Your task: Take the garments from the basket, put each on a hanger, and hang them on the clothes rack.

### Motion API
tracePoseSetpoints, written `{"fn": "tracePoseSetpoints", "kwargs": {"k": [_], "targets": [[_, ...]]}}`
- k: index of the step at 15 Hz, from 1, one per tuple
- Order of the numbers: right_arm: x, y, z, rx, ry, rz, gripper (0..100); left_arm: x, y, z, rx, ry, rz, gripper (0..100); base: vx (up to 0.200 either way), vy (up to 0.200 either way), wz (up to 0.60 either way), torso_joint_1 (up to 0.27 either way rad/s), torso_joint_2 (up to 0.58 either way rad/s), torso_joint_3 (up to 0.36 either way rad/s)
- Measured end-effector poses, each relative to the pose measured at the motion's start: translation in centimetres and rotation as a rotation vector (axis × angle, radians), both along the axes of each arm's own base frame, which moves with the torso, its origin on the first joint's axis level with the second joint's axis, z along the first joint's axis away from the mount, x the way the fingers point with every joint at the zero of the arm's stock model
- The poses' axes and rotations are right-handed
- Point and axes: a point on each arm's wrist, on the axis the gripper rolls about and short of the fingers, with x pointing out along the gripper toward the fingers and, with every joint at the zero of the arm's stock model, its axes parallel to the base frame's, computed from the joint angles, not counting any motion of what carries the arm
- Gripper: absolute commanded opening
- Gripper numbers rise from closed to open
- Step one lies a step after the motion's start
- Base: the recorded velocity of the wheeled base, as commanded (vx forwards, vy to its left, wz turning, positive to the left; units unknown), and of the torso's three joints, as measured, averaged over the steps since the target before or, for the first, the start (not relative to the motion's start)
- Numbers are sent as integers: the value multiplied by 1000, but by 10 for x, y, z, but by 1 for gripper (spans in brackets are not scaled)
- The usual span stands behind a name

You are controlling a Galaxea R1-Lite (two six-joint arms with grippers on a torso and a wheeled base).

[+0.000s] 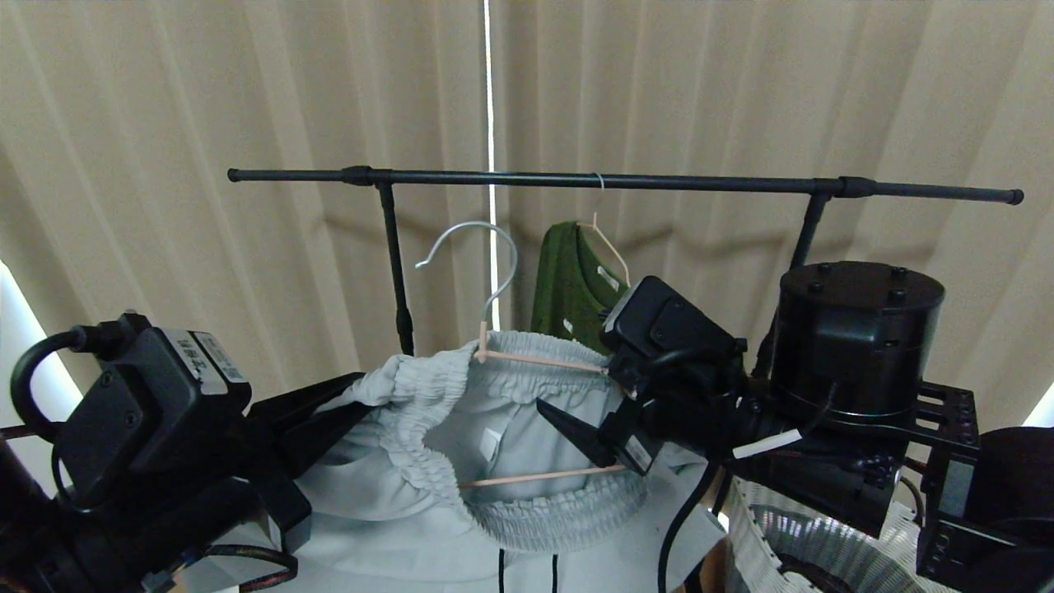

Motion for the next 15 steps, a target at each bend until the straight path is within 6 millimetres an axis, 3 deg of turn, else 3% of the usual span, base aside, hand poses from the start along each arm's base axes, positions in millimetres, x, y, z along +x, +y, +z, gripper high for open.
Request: {"fn": "tracePoseSetpoints", "kwargs": {"k": [11,12,15], "targets": [[2,-4,0,4,0,-13,0,-5,3,-2,1,0,-2,0,0,0,0,0,0,0],[2,-4,0,4,1,-13,0,-5,4,-3,2,1,-2,100,0,0,0,0,0,0],[2,-5,3,31,-31,-22,0,-9,4,-4,-17,13,-10,100,0,0,0,0,0,0]]}}
